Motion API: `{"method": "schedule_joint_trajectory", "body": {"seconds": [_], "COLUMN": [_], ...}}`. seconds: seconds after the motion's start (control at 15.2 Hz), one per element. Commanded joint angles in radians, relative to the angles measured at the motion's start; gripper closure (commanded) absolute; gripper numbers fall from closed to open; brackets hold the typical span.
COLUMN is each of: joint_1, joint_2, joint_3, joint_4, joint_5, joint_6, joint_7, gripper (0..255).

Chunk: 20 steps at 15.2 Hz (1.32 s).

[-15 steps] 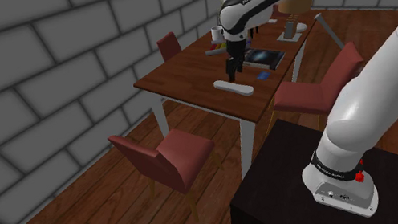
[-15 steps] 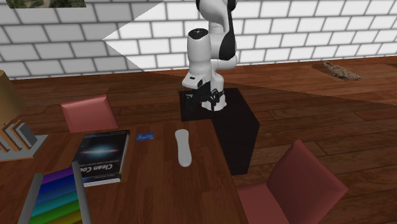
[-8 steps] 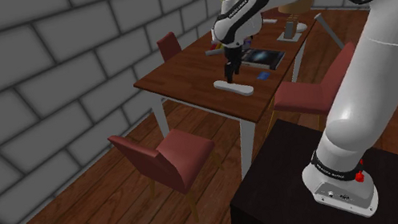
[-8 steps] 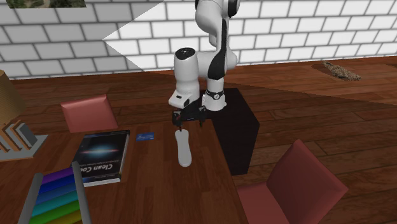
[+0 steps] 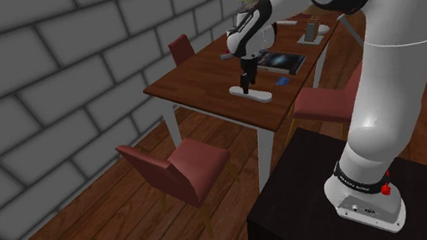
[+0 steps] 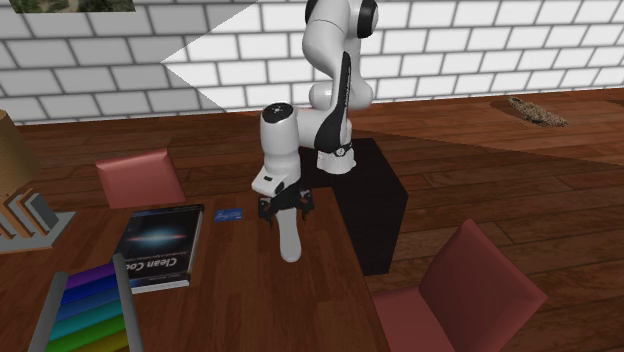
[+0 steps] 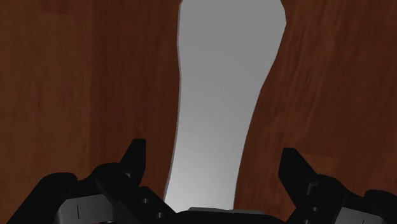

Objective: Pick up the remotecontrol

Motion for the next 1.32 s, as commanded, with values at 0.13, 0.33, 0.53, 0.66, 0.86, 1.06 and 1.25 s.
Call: {"method": "schedule_joint_trajectory", "body": {"seconds": [0.13,0.33,0.53,0.66,0.86,1.06,1.25], "joint_1": [-0.006,-0.007,-0.008,-0.008,-0.008,-0.004,0.0], "joint_2": [0.046,0.047,0.048,0.049,0.049,0.027,-0.001], "joint_3": [0.007,0.008,0.007,0.007,0.007,0.004,-0.001], "joint_4": [-0.009,-0.008,-0.006,-0.005,-0.005,-0.004,0.006], "joint_5": [0.024,0.025,0.025,0.026,0.025,0.014,-0.001], "joint_6": [0.052,0.052,0.052,0.052,0.051,0.029,-0.006], "joint_7": [-0.018,-0.018,-0.02,-0.02,-0.02,-0.01,0.0], "gripper": [0,255,255,255,255,255,255]}}
